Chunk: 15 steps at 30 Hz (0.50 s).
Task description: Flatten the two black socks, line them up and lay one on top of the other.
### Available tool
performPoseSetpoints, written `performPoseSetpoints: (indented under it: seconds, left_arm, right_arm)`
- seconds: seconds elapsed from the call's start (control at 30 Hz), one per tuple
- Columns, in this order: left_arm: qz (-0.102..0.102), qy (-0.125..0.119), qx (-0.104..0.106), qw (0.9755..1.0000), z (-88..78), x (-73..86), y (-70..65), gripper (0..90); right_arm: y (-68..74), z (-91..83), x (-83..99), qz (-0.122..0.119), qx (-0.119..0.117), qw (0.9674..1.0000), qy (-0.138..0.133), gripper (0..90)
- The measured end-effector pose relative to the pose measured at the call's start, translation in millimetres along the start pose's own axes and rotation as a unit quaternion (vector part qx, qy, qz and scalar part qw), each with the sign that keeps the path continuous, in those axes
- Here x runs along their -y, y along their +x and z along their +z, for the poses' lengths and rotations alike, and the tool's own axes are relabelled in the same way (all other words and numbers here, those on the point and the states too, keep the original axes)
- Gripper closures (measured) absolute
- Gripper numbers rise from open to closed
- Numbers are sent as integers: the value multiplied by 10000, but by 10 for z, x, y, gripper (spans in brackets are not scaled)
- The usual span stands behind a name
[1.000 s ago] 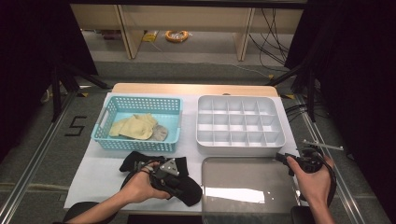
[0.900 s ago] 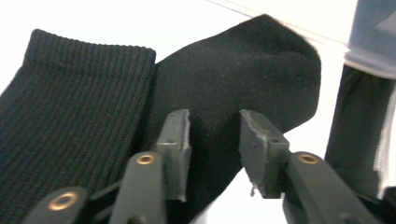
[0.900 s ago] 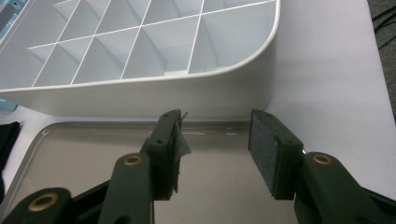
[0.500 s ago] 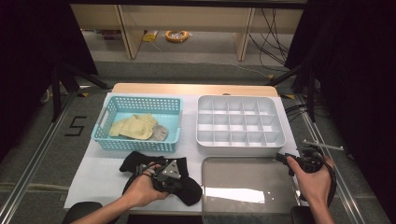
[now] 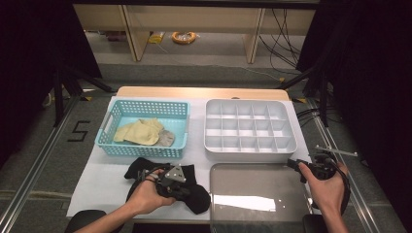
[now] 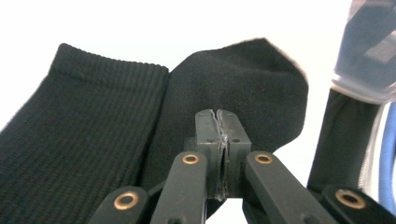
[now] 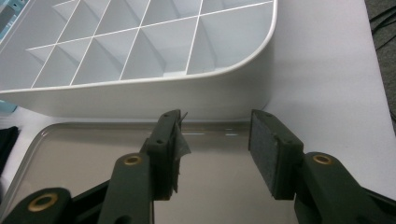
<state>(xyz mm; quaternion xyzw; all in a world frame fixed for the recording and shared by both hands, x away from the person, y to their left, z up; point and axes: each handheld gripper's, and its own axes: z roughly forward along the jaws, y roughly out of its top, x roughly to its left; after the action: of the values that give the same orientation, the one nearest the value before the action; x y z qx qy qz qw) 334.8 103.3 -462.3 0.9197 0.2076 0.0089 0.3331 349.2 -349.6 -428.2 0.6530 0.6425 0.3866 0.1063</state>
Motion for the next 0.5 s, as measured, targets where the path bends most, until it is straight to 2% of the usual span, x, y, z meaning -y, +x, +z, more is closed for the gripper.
performPoseSetpoints:
  seconds: [0.13,0.2,0.23,0.27,0.3,0.33,0.4,0.47,0.5]
  left_arm:
    - [-218,-272,131,9993,-119,-50,-11,879]
    - [-411,-456,233,9978,-186,-79,-19,878]
    - [-409,-550,276,9973,-223,-100,-15,878]
    - [-486,-655,296,9962,-258,-119,-19,878]
    - [-537,-744,333,9952,-298,-143,-19,878]
    - [-512,-792,344,9950,-320,-157,-14,878]
    - [-494,-899,327,9942,-378,-196,-15,878]
    - [-484,-933,383,9937,-414,-222,-17,878]
    - [-556,-1008,473,9922,-422,-235,-30,878]
  right_arm:
    - [5,-3,0,25,5,10000,10,551]
    - [7,-2,-2,39,-1,10000,13,551]
    - [10,-3,-3,58,-3,10000,28,551]
    - [-18,9,-7,-181,16,9998,-77,551]
    - [-30,14,-8,-282,54,9995,-93,551]
    - [-33,23,-7,-319,127,9994,-98,551]
    - [-33,23,-7,-322,130,9994,-99,551]
    - [-31,14,-9,-289,55,9995,-97,551]
    - [-29,11,-11,-278,45,9996,-94,551]
